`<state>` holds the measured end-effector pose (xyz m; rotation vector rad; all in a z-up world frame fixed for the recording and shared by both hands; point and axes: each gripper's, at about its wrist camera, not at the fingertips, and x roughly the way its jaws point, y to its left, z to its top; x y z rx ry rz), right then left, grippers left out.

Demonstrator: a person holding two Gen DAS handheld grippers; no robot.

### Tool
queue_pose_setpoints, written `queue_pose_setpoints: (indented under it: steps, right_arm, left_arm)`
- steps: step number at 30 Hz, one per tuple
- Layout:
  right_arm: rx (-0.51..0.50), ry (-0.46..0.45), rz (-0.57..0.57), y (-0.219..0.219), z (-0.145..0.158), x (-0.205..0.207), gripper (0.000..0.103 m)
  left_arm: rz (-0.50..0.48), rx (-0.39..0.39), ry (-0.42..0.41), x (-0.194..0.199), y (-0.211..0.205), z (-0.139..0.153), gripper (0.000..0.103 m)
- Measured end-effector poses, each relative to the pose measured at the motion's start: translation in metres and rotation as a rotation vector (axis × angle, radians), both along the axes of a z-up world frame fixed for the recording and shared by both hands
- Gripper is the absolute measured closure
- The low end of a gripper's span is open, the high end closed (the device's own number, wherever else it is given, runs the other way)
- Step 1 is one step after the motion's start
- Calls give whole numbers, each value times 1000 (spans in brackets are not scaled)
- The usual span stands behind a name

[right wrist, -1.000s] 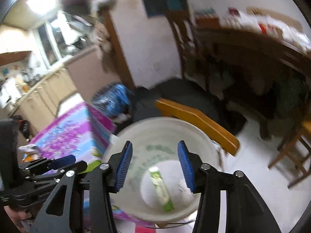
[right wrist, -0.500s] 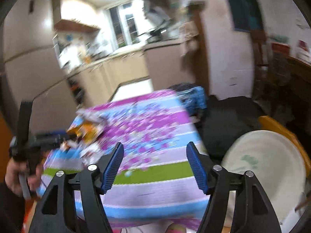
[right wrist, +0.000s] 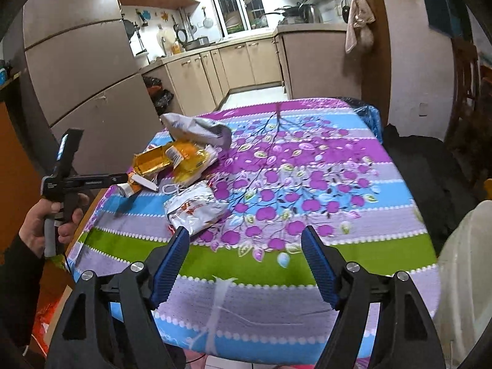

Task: Collect trash
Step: 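Move both tools back over the table trash, then grasp the orange paper cup with the left tool while the right tool grasps the white chip bag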

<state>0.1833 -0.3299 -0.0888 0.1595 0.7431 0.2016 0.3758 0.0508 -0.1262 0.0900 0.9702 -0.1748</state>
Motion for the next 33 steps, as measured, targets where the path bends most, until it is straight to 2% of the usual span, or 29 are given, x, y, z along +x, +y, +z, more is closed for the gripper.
queue_pose_setpoints:
  steps: [2,6,8,9,10,11,18,22,26,33]
  right_arm:
    - [3,16,6,3,-4,7,27]
    - [24,42,20,10,-11,20,27]
    - [37,59,26,14,-16,28,27]
    - [41,65,32,16,-18,32,27]
    - [43,68,37,19,-19,34,27]
    - [44,72,48,21,-21,38,27]
    - [-16,103,175,45,-28,73,28]
    - [-115,111,271,65,-31,93,28]
    - [-164,125,341,80,-30,111,23]
    - [-227,190,430,108,-44,133,20]
  left_arm:
    - [1,1,26,8,-1,-12,23]
    - [-27,38,21,7,-6,-19,24]
    - [-34,17,41,8,-5,-26,55]
    - [-17,-9,36,8,-2,-26,57]
    - [-4,-24,22,7,0,-23,65]
    - [2,-38,15,5,2,-22,66]
    - [18,-60,-53,-26,7,-8,69]
    - [6,-84,-88,-50,6,3,69]
    - [-4,-131,-91,-66,9,9,69]
    - [-15,-154,-77,-66,9,0,69]
